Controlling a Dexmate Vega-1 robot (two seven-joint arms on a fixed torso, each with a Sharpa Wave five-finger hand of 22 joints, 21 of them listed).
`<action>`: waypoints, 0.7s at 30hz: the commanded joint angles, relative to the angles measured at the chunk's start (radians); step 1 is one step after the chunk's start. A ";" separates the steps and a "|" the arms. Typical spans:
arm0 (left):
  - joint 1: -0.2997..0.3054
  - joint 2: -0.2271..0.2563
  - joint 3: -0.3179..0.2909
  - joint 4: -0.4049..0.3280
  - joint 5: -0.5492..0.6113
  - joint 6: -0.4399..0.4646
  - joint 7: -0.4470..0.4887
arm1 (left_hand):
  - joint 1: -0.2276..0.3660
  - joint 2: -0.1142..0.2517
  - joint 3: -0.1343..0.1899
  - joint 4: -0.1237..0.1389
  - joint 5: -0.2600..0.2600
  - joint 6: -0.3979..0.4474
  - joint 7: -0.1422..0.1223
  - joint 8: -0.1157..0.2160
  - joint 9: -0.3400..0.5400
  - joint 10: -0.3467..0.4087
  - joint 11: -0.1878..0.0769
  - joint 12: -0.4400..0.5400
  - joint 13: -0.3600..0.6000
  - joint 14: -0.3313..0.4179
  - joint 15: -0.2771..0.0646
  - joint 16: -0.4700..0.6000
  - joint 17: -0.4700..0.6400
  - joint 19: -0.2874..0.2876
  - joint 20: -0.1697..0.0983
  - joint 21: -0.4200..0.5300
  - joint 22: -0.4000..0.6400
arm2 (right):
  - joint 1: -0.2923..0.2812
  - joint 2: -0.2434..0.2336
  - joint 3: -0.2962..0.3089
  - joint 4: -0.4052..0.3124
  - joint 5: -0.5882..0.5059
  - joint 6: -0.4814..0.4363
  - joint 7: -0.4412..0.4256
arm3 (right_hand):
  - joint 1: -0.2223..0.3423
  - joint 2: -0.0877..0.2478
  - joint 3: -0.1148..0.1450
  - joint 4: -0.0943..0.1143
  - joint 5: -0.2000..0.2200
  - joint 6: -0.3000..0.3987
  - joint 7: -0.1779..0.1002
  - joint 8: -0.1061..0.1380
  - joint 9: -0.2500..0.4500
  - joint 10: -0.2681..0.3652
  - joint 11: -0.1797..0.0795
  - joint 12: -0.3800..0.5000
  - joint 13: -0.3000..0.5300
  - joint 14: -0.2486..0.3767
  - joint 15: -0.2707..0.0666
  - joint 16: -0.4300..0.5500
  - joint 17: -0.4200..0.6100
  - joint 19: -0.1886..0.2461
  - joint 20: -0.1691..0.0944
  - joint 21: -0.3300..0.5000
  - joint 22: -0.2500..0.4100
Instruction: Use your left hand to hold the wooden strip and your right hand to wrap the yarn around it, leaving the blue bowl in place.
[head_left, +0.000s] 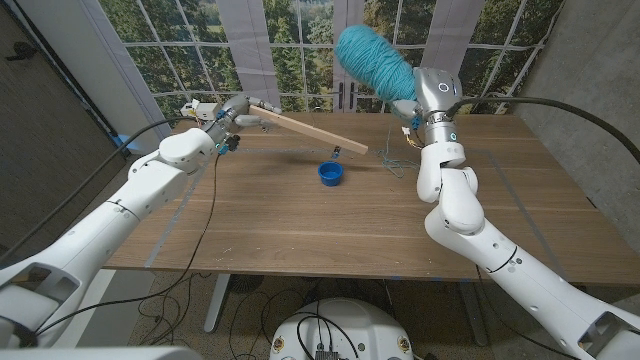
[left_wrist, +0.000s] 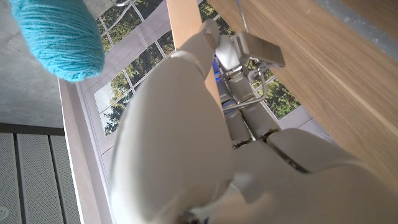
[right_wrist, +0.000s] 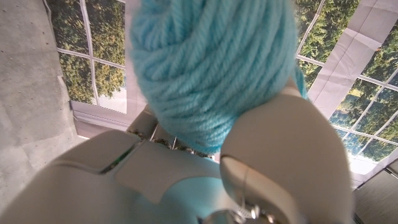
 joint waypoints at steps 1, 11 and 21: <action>0.005 -0.025 -0.006 0.038 -0.078 -0.029 -0.057 | 0.047 0.034 0.025 0.020 -0.003 0.047 0.036 -0.002 -0.002 0.014 0.002 -0.005 -0.005 0.064 -0.047 -0.003 -0.008 0.013 -0.074 0.010 0.000 | 0.047 0.005 -0.024 0.016 -0.019 0.030 0.010 | 0.204 0.206 0.103 0.110 0.007 0.173 -0.167 -0.006 0.003 0.140 -0.143 0.006 0.135 0.081 -0.203 -0.004 0.007 -0.007 -0.031 0.008 0.005; -0.005 -0.077 -0.006 0.092 -0.168 -0.029 -0.109 | 0.053 0.020 0.035 0.019 0.014 0.067 0.047 -0.013 -0.017 0.044 0.020 -0.020 -0.034 0.117 -0.048 -0.019 -0.057 0.027 -0.065 0.022 -0.003 | 0.066 0.006 -0.037 0.014 -0.036 0.062 0.016 | 0.206 0.205 0.104 0.112 0.009 0.173 -0.169 -0.010 0.005 0.139 -0.143 0.007 0.134 0.082 -0.203 -0.013 0.014 -0.009 -0.032 0.016 0.004; 0.004 -0.119 -0.016 0.083 -0.236 -0.001 -0.077 | 0.049 -0.004 0.044 0.019 0.039 0.096 0.048 -0.023 -0.031 0.080 0.029 -0.034 -0.066 0.173 -0.047 -0.033 -0.108 0.049 -0.067 0.033 -0.005 | 0.088 0.008 -0.068 -0.002 -0.098 0.121 0.030 | 0.206 0.204 0.104 0.114 0.009 0.175 -0.171 -0.013 0.007 0.140 -0.144 0.007 0.131 0.085 -0.203 -0.019 0.021 -0.010 -0.034 0.023 0.004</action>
